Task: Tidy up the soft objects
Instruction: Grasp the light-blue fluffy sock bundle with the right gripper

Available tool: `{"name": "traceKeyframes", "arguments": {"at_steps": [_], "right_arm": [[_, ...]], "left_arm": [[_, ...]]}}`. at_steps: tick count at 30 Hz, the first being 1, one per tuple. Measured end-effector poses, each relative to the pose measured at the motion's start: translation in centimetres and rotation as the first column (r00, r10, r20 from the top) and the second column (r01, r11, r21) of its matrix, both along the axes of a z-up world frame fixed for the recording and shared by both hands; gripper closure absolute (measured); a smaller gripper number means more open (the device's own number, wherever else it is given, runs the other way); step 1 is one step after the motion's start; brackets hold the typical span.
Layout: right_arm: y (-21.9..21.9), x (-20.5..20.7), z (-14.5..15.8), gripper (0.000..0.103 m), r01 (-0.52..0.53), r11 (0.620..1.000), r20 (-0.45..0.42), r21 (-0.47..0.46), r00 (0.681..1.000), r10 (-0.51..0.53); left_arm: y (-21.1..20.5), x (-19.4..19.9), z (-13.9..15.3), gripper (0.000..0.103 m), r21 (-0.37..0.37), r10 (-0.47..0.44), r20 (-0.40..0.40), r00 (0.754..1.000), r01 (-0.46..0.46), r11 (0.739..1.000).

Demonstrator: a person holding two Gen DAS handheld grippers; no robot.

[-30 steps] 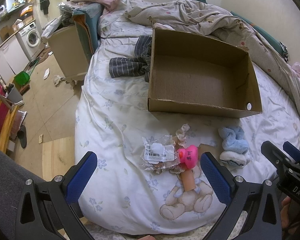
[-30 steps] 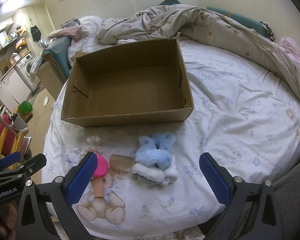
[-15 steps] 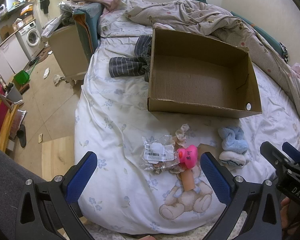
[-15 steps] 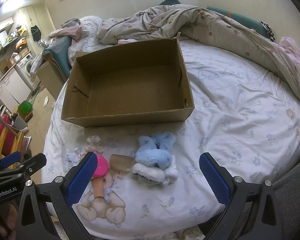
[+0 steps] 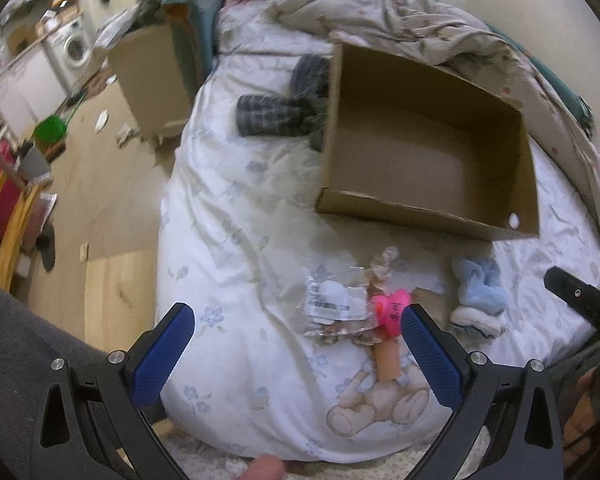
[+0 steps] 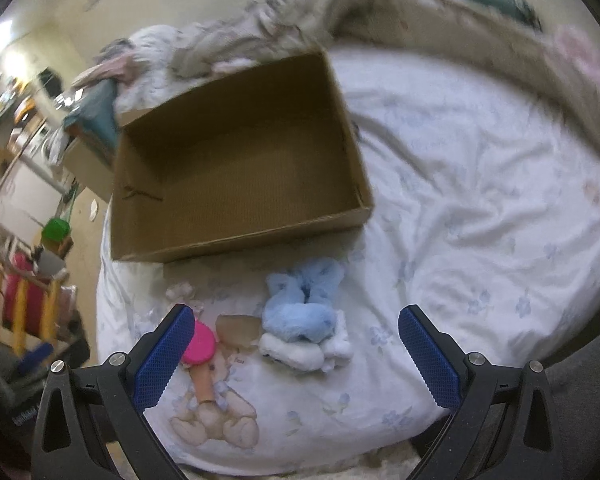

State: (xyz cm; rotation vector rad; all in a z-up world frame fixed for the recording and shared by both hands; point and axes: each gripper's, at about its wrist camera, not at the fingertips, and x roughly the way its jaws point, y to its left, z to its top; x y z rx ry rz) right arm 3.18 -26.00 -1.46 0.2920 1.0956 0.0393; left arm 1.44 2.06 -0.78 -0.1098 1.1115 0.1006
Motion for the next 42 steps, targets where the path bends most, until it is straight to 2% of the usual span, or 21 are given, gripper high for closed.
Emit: {"name": "traceKeyframes", "arguments": {"at_steps": [3, 6, 13, 17, 19, 20, 22, 24, 30, 32, 33, 35, 37, 38, 41, 42], "right_arm": [[-0.6, 2.3, -1.9, 0.0, -0.039, 0.998, -0.144, 0.043, 0.989, 0.045], [0.1, 3.7, -4.0, 0.0, -0.087, 0.995, -0.234, 0.057, 0.967, 0.098], [2.8, 4.8, -9.0, 0.0, -0.13, 0.991, -0.306, -0.006, 0.944, 0.122], [4.0, 5.3, -10.3, 0.018, -0.18, 0.984, -0.316, -0.015, 0.934, 0.166], [4.6, 5.4, -10.8, 0.038, -0.211, 0.977, -0.319, -0.033, 0.929, 0.19], [4.7, 5.4, -11.0, 0.043, -0.22, 0.975, -0.319, -0.031, 0.927, 0.199], [5.0, 5.3, -10.6, 0.061, -0.223, 0.975, -0.304, -0.013, 0.93, 0.208], [5.1, 5.0, -10.1, 0.068, -0.232, 0.973, -0.281, 0.001, 0.933, 0.223], [3.8, 3.7, -7.5, 0.069, -0.175, 0.975, -0.195, 0.137, 0.96, 0.2], [3.0, 3.4, -7.1, 0.069, -0.136, 0.964, -0.181, 0.23, 0.967, 0.179], [2.8, 3.3, -7.0, 0.069, -0.122, 0.953, -0.18, 0.278, 0.968, 0.177], [2.7, 3.1, -7.4, 0.069, -0.114, 0.942, -0.191, 0.315, 0.965, 0.181], [2.5, 3.2, -8.6, 0.069, -0.064, 0.917, -0.235, 0.393, 0.957, 0.168], [2.8, 3.4, -9.1, 0.069, -0.058, 0.917, -0.254, 0.394, 0.952, 0.169], [3.0, 3.5, -9.4, 0.067, -0.094, 0.955, -0.258, 0.28, 0.951, 0.169], [3.3, 3.7, -10.1, 0.06, -0.089, 0.958, -0.277, 0.271, 0.946, 0.166]], "left_arm": [[1.4, 0.4, -0.3, 0.0, -0.017, 0.052, -0.027, 0.998, -0.053, 0.998], [2.7, 0.9, -0.4, 0.0, -0.025, 0.095, -0.041, 0.995, -0.096, 0.995], [3.7, 1.8, -1.4, 0.0, -0.025, 0.125, -0.093, 0.988, -0.128, 0.991], [3.4, 2.0, -2.1, 0.0, -0.015, 0.118, -0.114, 0.987, -0.12, 0.993], [3.3, 2.1, -2.5, 0.0, -0.016, 0.114, -0.119, 0.986, -0.117, 0.993], [3.2, 2.1, -2.6, 0.0, -0.017, 0.113, -0.12, 0.986, -0.116, 0.993], [3.1, 2.1, -2.7, 0.0, -0.017, 0.105, -0.122, 0.987, -0.108, 0.994], [3.0, 2.2, -2.7, 0.0, -0.016, 0.101, -0.118, 0.988, -0.104, 0.994], [3.2, 2.2, -2.8, 0.0, -0.019, 0.109, -0.121, 0.987, -0.113, 0.993], [3.1, 2.2, -2.8, 0.0, -0.02, 0.107, -0.123, 0.987, -0.11, 0.994], [3.0, 2.2, -2.8, 0.0, -0.02, 0.105, -0.123, 0.987, -0.108, 0.994], [2.8, 2.2, -2.8, 0.0, -0.017, 0.101, -0.123, 0.987, -0.104, 0.994], [2.8, 2.1, -2.9, 0.0, -0.016, 0.1, -0.123, 0.987, -0.102, 0.995], [2.8, 2.1, -2.8, 0.0, -0.014, 0.101, -0.122, 0.987, -0.103, 0.995], [2.8, 2.0, -2.8, 0.0, -0.008, 0.104, -0.121, 0.987, -0.106, 0.994], [2.7, 2.0, -2.9, 0.0, -0.008, 0.102, -0.123, 0.987, -0.104, 0.995]]}}
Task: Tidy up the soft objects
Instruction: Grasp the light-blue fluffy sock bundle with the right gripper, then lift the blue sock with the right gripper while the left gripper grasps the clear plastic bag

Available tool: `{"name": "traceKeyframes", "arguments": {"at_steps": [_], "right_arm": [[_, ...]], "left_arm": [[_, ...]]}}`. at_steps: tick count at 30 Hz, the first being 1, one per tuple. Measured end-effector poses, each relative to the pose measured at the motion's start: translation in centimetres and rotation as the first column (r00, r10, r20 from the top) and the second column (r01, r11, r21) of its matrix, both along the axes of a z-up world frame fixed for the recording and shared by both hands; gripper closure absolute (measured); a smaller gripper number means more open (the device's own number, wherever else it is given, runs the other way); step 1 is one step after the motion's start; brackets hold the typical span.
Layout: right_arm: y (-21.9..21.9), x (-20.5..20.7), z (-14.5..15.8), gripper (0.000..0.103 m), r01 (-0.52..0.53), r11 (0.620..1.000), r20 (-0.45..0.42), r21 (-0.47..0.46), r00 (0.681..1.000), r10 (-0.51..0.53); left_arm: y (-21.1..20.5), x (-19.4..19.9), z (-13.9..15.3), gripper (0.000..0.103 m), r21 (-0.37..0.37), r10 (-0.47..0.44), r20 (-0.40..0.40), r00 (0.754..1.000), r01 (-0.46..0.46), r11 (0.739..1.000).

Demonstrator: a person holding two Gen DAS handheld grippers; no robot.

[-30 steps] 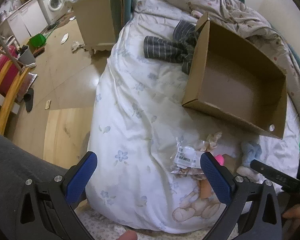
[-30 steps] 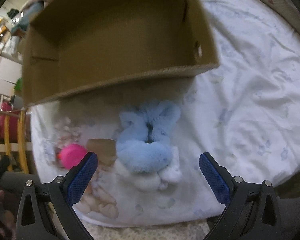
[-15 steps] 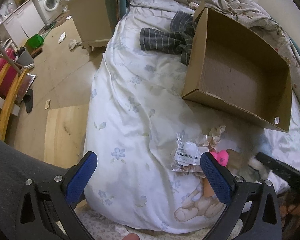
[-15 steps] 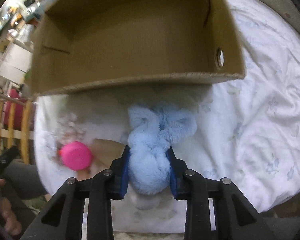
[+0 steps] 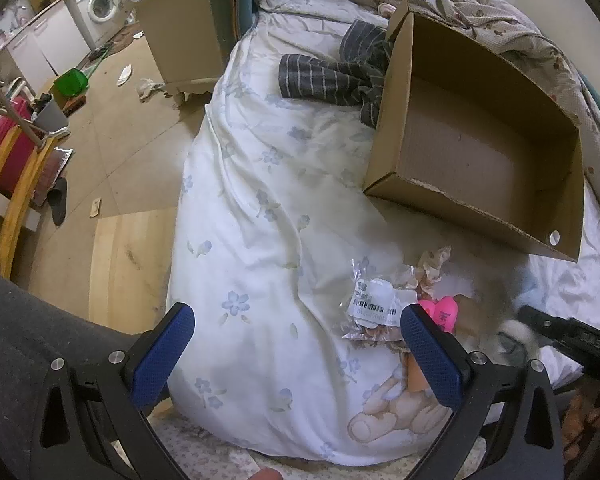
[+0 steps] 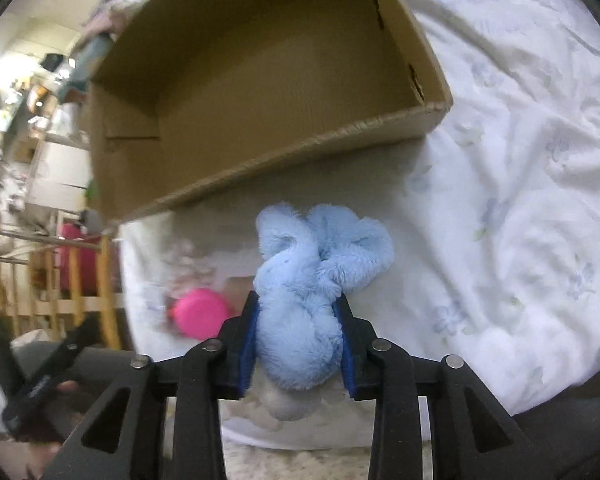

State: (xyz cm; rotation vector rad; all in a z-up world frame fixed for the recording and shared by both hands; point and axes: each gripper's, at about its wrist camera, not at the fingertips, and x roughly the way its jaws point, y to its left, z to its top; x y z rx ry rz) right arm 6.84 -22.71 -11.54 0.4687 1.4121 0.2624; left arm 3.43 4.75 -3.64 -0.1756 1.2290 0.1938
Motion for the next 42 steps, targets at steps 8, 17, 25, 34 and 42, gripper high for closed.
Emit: {"name": "traceKeyframes", "arguments": {"at_steps": [8, 17, 25, 34, 42], "right_arm": [[0.0, 0.0, 1.1, 0.04, -0.009, 0.993, 0.036, -0.118, 0.999, 0.013], [4.9, -1.0, 1.8, 0.04, -0.228, 0.941, 0.093, -0.25, 0.962, 0.257], [5.7, 0.3, -0.2, 0.082, -0.265, 0.909, 0.057, -0.321, 0.953, 0.298], [0.7, 0.3, 6.3, 0.087, -0.15, 0.986, 0.192, -0.07, 0.968, 0.16], [-1.8, -1.4, 6.9, 0.087, -0.097, 0.994, 0.249, -0.059, 0.962, 0.109]], "left_arm": [[-0.1, -0.2, 0.2, 0.0, 0.001, -0.01, 0.009, 1.0, 0.01, 1.0], [-0.6, -0.1, 0.2, 0.0, -0.01, -0.021, 0.006, 1.0, 0.021, 1.0], [-0.3, -0.1, 0.3, 0.0, -0.01, -0.016, 0.009, 1.0, 0.016, 1.0], [0.1, 0.1, 0.6, 0.0, -0.046, -0.015, -0.002, 1.0, 0.015, 0.999], [1.4, 2.7, -0.3, 0.008, -0.098, 0.005, -0.075, 0.997, -0.013, 0.995]]}}
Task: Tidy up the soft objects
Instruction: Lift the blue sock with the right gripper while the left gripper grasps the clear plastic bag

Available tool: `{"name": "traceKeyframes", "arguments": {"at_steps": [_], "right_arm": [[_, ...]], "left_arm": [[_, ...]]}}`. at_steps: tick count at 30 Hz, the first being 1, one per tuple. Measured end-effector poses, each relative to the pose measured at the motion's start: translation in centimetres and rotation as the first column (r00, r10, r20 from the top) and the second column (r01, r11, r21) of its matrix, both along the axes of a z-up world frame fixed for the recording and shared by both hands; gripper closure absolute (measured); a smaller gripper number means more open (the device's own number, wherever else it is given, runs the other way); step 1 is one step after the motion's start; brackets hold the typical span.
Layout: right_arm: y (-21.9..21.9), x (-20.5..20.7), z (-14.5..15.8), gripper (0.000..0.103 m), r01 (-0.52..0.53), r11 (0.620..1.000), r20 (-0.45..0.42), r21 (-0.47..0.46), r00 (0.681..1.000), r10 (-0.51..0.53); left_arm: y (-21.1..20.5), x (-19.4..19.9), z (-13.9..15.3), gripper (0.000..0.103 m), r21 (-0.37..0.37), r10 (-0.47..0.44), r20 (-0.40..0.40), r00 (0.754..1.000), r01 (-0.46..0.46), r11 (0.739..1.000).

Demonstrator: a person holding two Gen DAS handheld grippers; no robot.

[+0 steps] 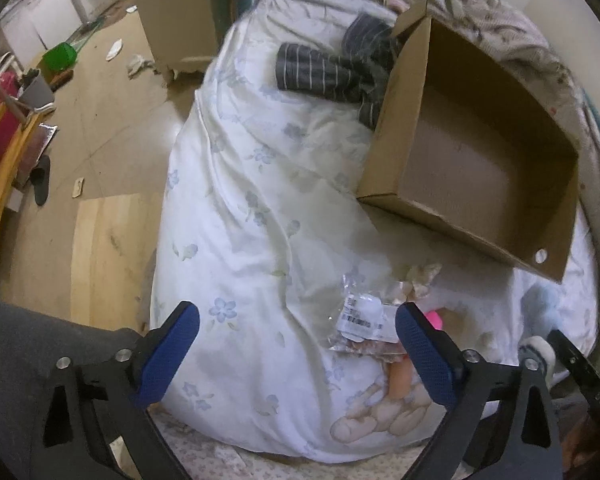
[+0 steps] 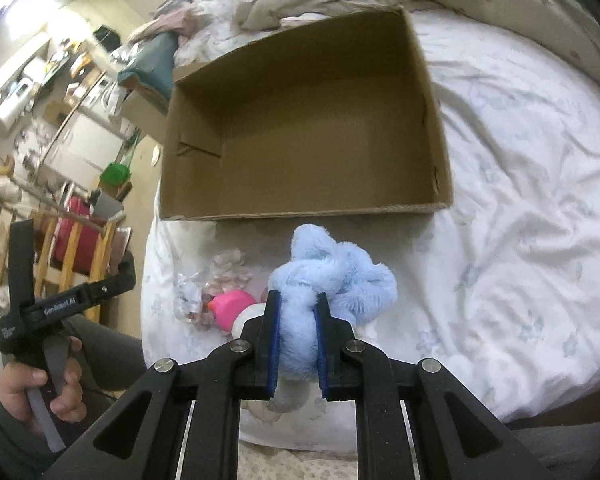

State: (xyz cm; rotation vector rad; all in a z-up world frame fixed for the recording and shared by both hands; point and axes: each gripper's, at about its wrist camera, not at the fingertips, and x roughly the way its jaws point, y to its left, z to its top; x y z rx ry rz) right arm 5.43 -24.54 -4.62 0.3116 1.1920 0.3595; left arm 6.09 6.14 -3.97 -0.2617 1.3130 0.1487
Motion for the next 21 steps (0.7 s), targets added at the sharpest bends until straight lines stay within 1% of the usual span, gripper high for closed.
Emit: {"name": "traceKeyframes", "arguments": {"at_steps": [1, 2, 3, 4, 9, 10, 11, 12, 13, 14, 15, 17, 21], "right_arm": [[-0.7, -0.5, 0.7, 0.087, 0.006, 1.0, 0.001, 0.003, 1.0, -0.006], [-0.3, -0.5, 0.6, 0.087, 0.008, 1.0, 0.006, 0.002, 1.0, -0.008], [-0.3, -0.3, 0.6, 0.087, 0.009, 1.0, 0.011, 0.001, 1.0, -0.009], [0.5, -0.5, 0.2, 0.087, 0.008, 1.0, 0.012, 0.002, 1.0, -0.009], [0.6, -0.9, -0.1, 0.087, 0.011, 1.0, 0.002, 0.007, 1.0, -0.011], [0.6, -0.8, -0.1, 0.087, 0.012, 1.0, 0.003, 0.007, 1.0, -0.012], [0.5, -0.8, -0.1, 0.087, 0.014, 1.0, 0.003, 0.011, 1.0, -0.014], [0.5, -0.8, -0.1, 0.087, 0.018, 1.0, 0.0, 0.016, 1.0, -0.018], [0.5, -0.7, -0.1, 0.087, 0.019, 1.0, -0.003, 0.019, 1.0, -0.019], [0.4, -0.8, -0.1, 0.087, 0.019, 1.0, -0.005, 0.019, 1.0, -0.019], [0.4, -0.7, -0.1, 0.087, 0.02, 1.0, -0.006, 0.02, 1.0, -0.019], [0.4, -0.7, 0.0, 0.087, 0.016, 1.0, -0.005, 0.017, 1.0, -0.016], [0.4, -0.9, 0.1, 0.087, 0.009, 1.0, -0.003, 0.02, 1.0, -0.009]], "left_arm": [[-0.4, 0.5, -0.8, 0.01, -0.011, -0.024, -0.032, 0.999, 0.024, 1.0], [-0.7, 0.7, -1.2, 0.015, -0.024, -0.034, -0.046, 0.998, 0.033, 0.999], [-1.2, 1.0, -1.8, 0.017, -0.045, -0.054, -0.066, 0.996, 0.051, 0.998], [-1.9, 1.2, -2.5, 0.018, -0.054, -0.078, -0.089, 0.993, 0.073, 0.996], [-4.4, 2.2, -4.7, 0.02, -0.055, -0.152, -0.127, 0.98, 0.146, 0.988], [-4.8, 2.4, -5.3, 0.022, -0.044, -0.163, -0.142, 0.976, 0.158, 0.986], [-4.8, 2.5, -5.7, 0.027, -0.037, -0.162, -0.151, 0.975, 0.159, 0.987], [-4.7, 2.6, -6.2, 0.034, -0.043, -0.154, -0.159, 0.975, 0.149, 0.988], [-4.7, 2.6, -6.6, 0.039, -0.055, -0.15, -0.165, 0.975, 0.143, 0.988], [-4.6, 2.6, -6.9, 0.051, -0.069, -0.149, -0.172, 0.974, 0.139, 0.988], [-4.6, 2.7, -7.0, 0.066, -0.075, -0.151, -0.173, 0.973, 0.14, 0.987], [-4.7, 2.6, -7.0, 0.081, -0.086, -0.158, -0.169, 0.973, 0.145, 0.986], [-4.6, 2.2, -5.7, 0.081, -0.096, -0.162, -0.123, 0.979, 0.151, 0.984]]}}
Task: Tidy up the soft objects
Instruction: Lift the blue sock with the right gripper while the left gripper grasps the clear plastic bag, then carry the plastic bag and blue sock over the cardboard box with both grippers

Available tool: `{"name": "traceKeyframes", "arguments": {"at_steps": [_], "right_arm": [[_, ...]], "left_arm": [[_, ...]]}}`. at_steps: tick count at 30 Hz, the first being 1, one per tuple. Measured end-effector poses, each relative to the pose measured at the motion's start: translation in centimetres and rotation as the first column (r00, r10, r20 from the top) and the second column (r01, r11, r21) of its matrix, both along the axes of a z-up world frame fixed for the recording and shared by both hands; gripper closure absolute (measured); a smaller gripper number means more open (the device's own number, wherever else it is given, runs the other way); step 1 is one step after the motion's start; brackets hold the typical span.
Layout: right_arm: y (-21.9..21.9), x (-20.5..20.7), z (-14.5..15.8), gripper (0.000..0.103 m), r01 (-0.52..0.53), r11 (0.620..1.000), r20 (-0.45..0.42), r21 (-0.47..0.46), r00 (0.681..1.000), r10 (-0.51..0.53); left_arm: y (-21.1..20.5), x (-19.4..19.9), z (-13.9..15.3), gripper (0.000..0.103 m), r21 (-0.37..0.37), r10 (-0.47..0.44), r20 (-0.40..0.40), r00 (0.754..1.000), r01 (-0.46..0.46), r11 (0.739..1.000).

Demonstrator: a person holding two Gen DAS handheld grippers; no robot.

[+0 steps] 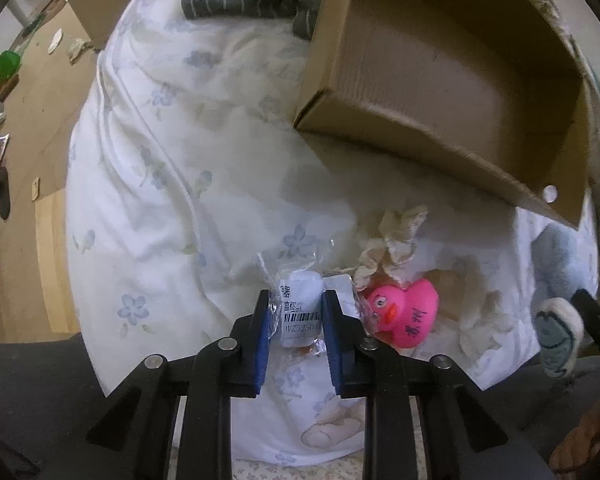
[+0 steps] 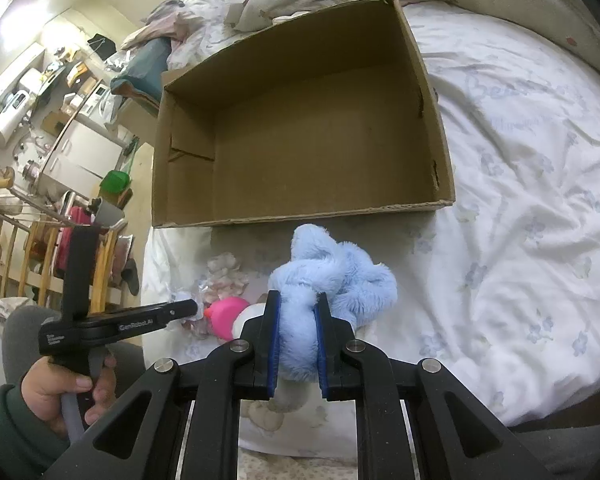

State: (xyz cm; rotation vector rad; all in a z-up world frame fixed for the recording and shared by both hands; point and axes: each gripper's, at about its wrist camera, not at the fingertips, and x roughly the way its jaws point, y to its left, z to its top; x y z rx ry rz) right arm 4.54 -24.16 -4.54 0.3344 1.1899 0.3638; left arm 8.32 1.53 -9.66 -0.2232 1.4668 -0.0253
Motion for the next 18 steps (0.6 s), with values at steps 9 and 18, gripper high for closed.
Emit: {"name": "traceKeyframes", "arguments": {"at_steps": [9, 18], "right_arm": [[0.0, -0.2, 0.1, 0.087, -0.018, 1.0, -0.001, 0.002, 1.0, 0.018], [0.0, -0.7, 2.5, 0.087, -0.039, 0.999, 0.064, 0.038, 0.997, 0.037]], "left_arm": [[2.4, -1.4, 4.2, 0.081, 0.044, 0.051, 0.108, 0.993, -0.056, 0.997], [1.7, -1.6, 7.1, 0.081, 0.023, 0.042, 0.153, 0.987, -0.046, 0.999]]}}
